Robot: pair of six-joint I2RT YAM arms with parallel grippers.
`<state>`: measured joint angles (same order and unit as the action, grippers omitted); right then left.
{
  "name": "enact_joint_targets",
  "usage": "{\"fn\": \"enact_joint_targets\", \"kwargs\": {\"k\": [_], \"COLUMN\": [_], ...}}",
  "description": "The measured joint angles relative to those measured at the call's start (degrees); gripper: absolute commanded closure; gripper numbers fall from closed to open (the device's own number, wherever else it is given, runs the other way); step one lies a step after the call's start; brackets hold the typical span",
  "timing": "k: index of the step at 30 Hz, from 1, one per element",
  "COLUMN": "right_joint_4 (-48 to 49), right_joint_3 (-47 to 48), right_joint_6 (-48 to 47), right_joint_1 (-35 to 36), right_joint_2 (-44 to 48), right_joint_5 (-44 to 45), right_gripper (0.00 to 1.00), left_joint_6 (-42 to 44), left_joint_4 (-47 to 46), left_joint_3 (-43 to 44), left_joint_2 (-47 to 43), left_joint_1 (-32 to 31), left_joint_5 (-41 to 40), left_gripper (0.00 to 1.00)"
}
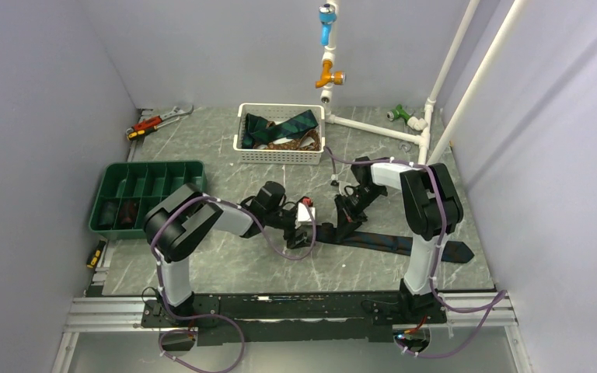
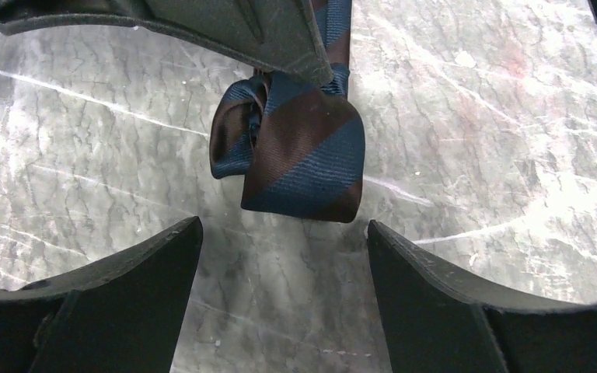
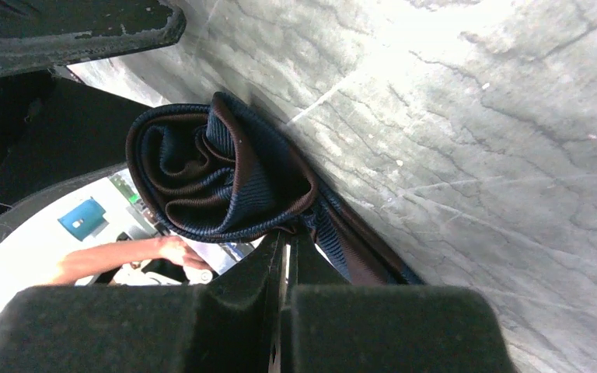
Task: Roll the ties
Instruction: Roll the tie at the center of the board.
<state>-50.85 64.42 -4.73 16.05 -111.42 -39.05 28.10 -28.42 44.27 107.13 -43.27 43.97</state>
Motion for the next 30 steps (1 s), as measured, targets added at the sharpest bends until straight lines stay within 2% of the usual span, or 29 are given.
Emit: {"fn": "enact_joint_targets", "kwargs": {"k": [6,9,10,13,15,18,22,30], "right_joint_4": [-1.42,-1.66,-1.66,-1.84,-2.08,-2.36,-2.75,-0.2], "right_joint_3": [1.18,1.36,1.36,1.57,1.81,2.08,2.4,1.27], "right_joint_6": [0.46,0.42,0.42,0.35,0.24,-0.09,-0.44,-1.01], "right_joint_1": [0.0,0.0,0.0,0.0,0.0,0.0,-0.26,-0.37], "right_joint_2": [-1.27,-1.42,-1.42,-1.42,-1.53,-1.55,-0.76,1.86], "right_joint_5": [-0.17,-0.22,-0.24,-0.17,-0.13,-0.02,0.04,-2.29], "right_gripper": [1.0,1.0,1.0,1.0,1.0,0.7,0.55,0.51], "left_joint_6": [-0.76,-0.55,-0.35,0.35,1.16,1.9,3.26,2.91], "left_joint_4": [-4.39,-4.15,-3.76,-2.27,-0.09,2.27,1.99,1.22], "left_joint_3": [-0.61,1.68,3.04,6.51,8.76,9.6,7.58,4.07], "left_joint_2": [1.62,3.19,3.96,5.75,6.62,6.67,5.07,2.6], "left_joint_1": [0.07,-1.18,-1.81,-3.54,-4.52,-5.11,-5.25,-5.31], "left_joint_5": [2.73,2.62,2.45,1.29,0.68,0.33,-0.87,-2.56], "left_gripper": [0.14,0.17,0.2,0.43,0.51,0.6,0.62,0.61]}}
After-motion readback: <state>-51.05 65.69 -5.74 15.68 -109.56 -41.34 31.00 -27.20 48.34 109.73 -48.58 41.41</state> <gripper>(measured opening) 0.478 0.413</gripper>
